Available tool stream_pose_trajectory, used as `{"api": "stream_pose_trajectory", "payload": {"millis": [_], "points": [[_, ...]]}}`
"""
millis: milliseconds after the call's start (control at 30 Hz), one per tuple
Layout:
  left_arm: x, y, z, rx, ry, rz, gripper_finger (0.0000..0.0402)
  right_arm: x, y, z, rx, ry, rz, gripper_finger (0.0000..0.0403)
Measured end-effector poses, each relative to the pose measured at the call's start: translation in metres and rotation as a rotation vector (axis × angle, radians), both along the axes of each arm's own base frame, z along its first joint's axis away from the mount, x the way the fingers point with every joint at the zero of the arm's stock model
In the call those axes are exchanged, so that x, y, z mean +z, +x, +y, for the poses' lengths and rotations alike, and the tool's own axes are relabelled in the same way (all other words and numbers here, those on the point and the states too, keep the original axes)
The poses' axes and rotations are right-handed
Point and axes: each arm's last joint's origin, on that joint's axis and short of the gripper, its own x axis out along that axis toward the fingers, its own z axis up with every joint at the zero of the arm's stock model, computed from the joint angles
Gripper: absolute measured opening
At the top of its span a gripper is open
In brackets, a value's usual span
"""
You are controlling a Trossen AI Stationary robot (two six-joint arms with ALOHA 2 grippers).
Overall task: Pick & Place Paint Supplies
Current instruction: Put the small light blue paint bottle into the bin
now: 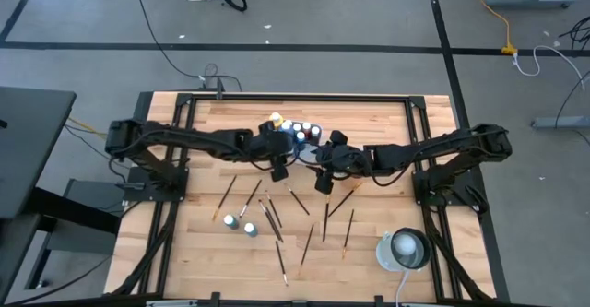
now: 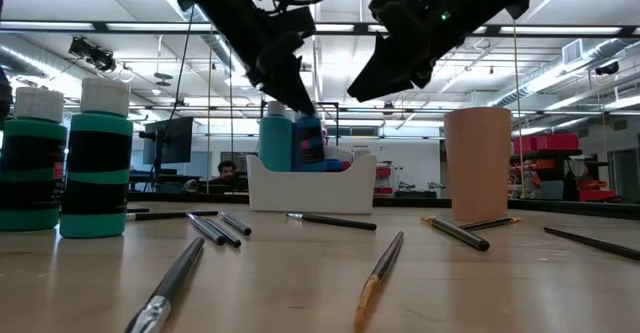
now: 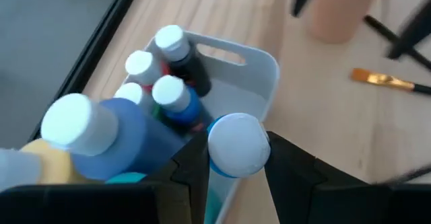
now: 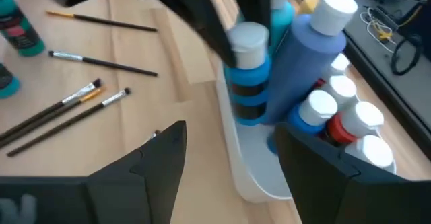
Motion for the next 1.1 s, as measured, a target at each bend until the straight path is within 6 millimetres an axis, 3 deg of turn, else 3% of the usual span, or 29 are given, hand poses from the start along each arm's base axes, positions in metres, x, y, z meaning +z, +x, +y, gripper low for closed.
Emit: {"api": "stream_pose_trajectory", "payload": {"millis": [333, 1100], "points": [[-0.004, -0.008, 0.018, 0.087, -0.044, 0.058, 0.0125, 0.001, 0.001, 0.001, 0.02, 0.015, -0.012, 0.0233], [-0.017, -0.017, 0.037, 0.103, -0.106, 0.092, 0.0142, 0.003, 0.003, 0.001, 0.033, 0.036, -0.044, 0.0233]]}}
